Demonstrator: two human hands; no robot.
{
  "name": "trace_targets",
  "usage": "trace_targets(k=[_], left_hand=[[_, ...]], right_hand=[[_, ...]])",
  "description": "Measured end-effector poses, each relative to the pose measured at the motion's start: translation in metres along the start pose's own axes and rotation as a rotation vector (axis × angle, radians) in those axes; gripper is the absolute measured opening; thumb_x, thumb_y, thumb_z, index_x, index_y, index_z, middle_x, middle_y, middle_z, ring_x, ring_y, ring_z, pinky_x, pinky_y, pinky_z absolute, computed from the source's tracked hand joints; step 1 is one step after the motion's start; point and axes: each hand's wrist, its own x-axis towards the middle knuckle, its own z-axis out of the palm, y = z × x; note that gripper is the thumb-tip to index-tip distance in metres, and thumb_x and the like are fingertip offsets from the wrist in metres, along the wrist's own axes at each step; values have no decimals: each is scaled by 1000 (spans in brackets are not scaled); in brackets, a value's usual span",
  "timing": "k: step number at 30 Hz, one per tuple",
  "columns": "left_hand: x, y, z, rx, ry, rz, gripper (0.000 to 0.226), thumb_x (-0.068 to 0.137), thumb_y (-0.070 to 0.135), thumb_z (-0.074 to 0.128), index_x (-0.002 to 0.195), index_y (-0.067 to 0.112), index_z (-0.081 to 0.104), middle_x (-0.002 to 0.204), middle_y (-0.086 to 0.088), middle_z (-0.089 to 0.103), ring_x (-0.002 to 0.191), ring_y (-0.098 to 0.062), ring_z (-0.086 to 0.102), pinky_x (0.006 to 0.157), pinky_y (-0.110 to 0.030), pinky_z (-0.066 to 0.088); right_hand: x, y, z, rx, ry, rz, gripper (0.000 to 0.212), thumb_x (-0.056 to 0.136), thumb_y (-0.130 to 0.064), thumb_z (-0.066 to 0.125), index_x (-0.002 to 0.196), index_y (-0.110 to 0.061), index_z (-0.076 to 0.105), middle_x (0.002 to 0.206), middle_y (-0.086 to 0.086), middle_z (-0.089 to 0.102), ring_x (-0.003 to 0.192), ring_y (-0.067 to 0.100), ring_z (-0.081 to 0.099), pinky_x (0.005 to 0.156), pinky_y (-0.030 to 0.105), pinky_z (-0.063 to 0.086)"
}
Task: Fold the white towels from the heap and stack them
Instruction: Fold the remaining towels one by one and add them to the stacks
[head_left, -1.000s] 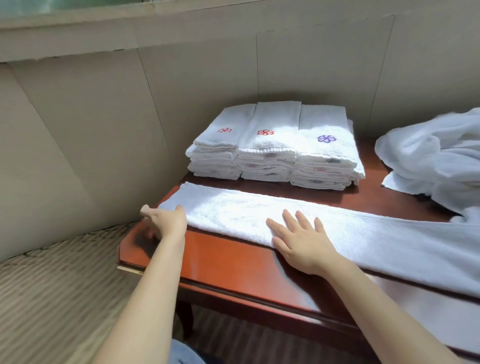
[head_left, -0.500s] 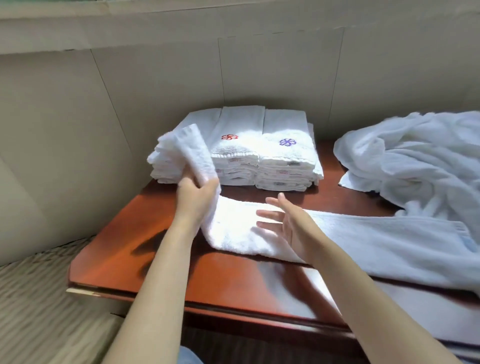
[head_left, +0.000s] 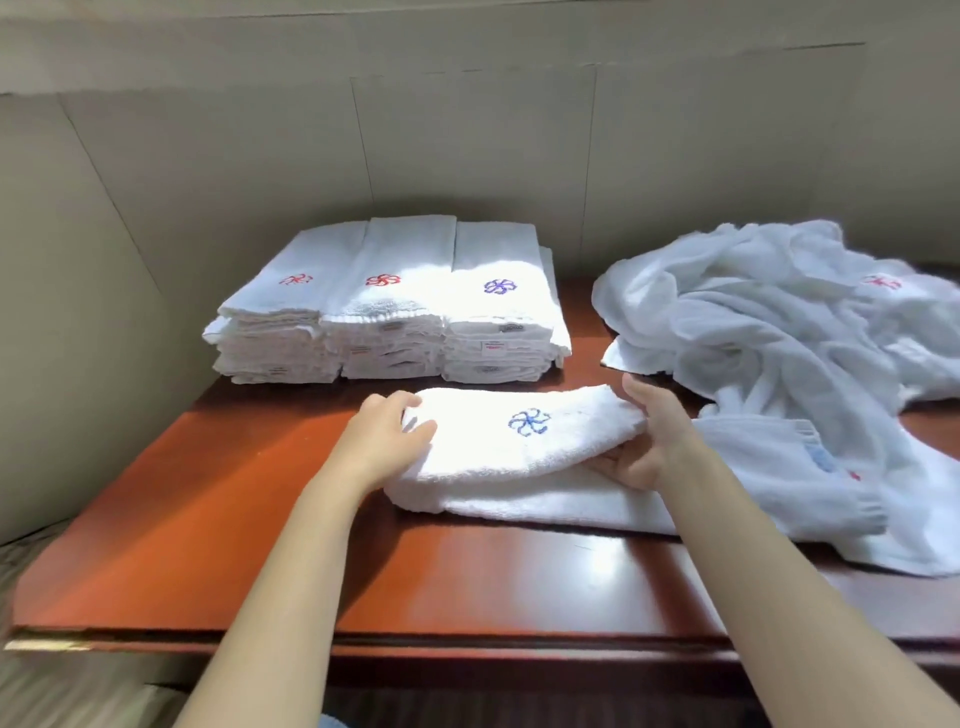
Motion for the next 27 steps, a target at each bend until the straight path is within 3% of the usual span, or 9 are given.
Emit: trace_targets(k=[3, 7, 10, 13, 15, 20, 22, 24, 27], left_hand=[[5, -2, 13, -27, -57, -115, 63, 94, 43, 49, 147, 16, 29, 147, -8, 36, 131, -25, 42, 99, -33, 35], [13, 0, 18, -160, -3, -259, 70, 92, 45, 53, 147, 11, 27, 148, -10, 39, 128, -30, 44, 99, -35, 36], [15, 2, 17, -196, -50, -236, 63, 87, 36, 62, 141, 15, 37, 143, -6, 45, 113, -24, 49, 88, -31, 37], [18, 4, 19, -197, -127, -168, 67, 85, 30, 63, 145, 24, 34, 153, -5, 31, 136, -25, 35, 108, -37, 33], [19, 8, 23, -179, -144, -171, 69, 86, 33, 62, 147, 26, 31, 154, -8, 26, 139, -26, 31, 111, -38, 29], [24, 16, 27, -341, -74, -326, 79, 90, 48, 56, 149, 9, 20, 147, -14, 37, 128, -33, 43, 104, -40, 37], [25, 17, 27, -428, -121, -361, 78, 91, 53, 52, 147, 8, 24, 138, -14, 48, 115, -31, 55, 94, -40, 47], [23, 21, 29, -431, -174, -339, 73, 90, 56, 51, 141, 7, 34, 119, -14, 61, 94, -27, 64, 76, -33, 50], [19, 32, 37, -373, -231, -281, 70, 87, 63, 50, 132, 10, 42, 98, -12, 66, 75, -23, 60, 62, -28, 43]], right_hand=[[0, -6, -3, -357, 100, -30, 15, 84, 0, 59, 99, -3, 59, 84, 11, 67, 68, 27, 65, 51, 35, 57], [-7, -20, -13, -727, -62, -60, 33, 82, 15, 49, 102, -8, 62, 87, 9, 68, 71, 25, 67, 58, 34, 56], [-16, -29, -18, -807, -228, -12, 20, 85, 4, 58, 93, -14, 63, 67, 2, 66, 55, 16, 66, 48, 25, 52], [-11, -20, -19, -962, 1, -79, 22, 85, -27, 70, 99, -11, 63, 66, 4, 65, 56, 17, 63, 52, 23, 50], [-4, -10, -19, -996, 157, -241, 20, 87, -25, 68, 96, -7, 64, 85, 10, 67, 75, 23, 63, 69, 31, 51], [-16, -26, -24, -955, 215, -461, 14, 93, -12, 57, 91, -1, 66, 77, 6, 57, 69, 16, 53, 56, 20, 41], [-30, -47, -34, -823, 272, -544, 16, 95, -12, 53, 104, -5, 65, 93, 8, 61, 82, 20, 57, 69, 25, 48], [-47, -69, -53, -726, 317, -602, 13, 97, -13, 51, 103, -11, 62, 91, 7, 60, 76, 19, 57, 62, 23, 50], [-62, -89, -94, -905, 414, -593, 11, 97, -18, 52, 91, -15, 61, 89, 7, 59, 75, 21, 55, 66, 27, 46]])
